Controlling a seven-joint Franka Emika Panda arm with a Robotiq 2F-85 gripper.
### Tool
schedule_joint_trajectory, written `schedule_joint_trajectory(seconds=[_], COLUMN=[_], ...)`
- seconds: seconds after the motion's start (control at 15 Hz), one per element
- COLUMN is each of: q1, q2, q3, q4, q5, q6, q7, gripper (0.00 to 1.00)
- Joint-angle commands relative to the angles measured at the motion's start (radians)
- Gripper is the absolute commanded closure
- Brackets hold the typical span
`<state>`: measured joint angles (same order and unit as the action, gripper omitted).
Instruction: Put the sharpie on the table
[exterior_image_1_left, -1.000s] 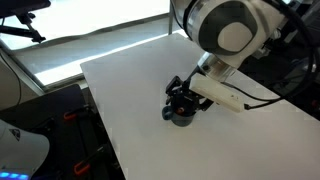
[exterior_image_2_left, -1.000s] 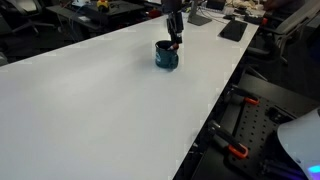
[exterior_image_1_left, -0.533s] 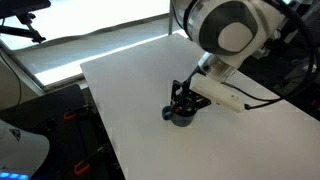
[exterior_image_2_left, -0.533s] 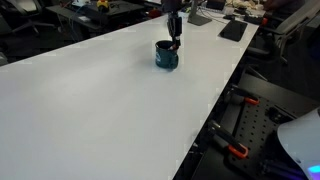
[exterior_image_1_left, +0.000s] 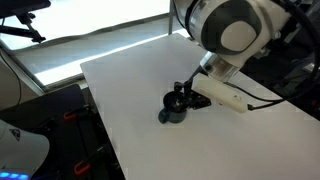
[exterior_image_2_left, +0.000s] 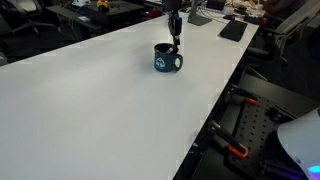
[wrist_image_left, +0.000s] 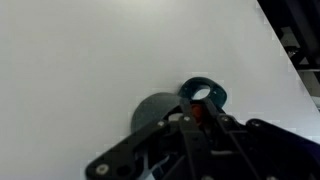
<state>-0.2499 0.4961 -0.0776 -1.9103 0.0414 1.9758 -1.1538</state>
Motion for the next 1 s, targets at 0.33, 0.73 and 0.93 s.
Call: schedule_joint_trajectory(seconds=[0.33,0.73,0.93], q1=[-0.032,-0.049,-0.052], q2=[-0.021,-0.109,-0.166], q3=[0.028,0.029,0.019], q4=[-0.002,-0.023,-0.033], q5=[0.045,0.112,0.133], q6=[-0.012,-0.006,0.002], q7=[-0.033,-0.085,-0.104], gripper=[0.97,0.97,0.97])
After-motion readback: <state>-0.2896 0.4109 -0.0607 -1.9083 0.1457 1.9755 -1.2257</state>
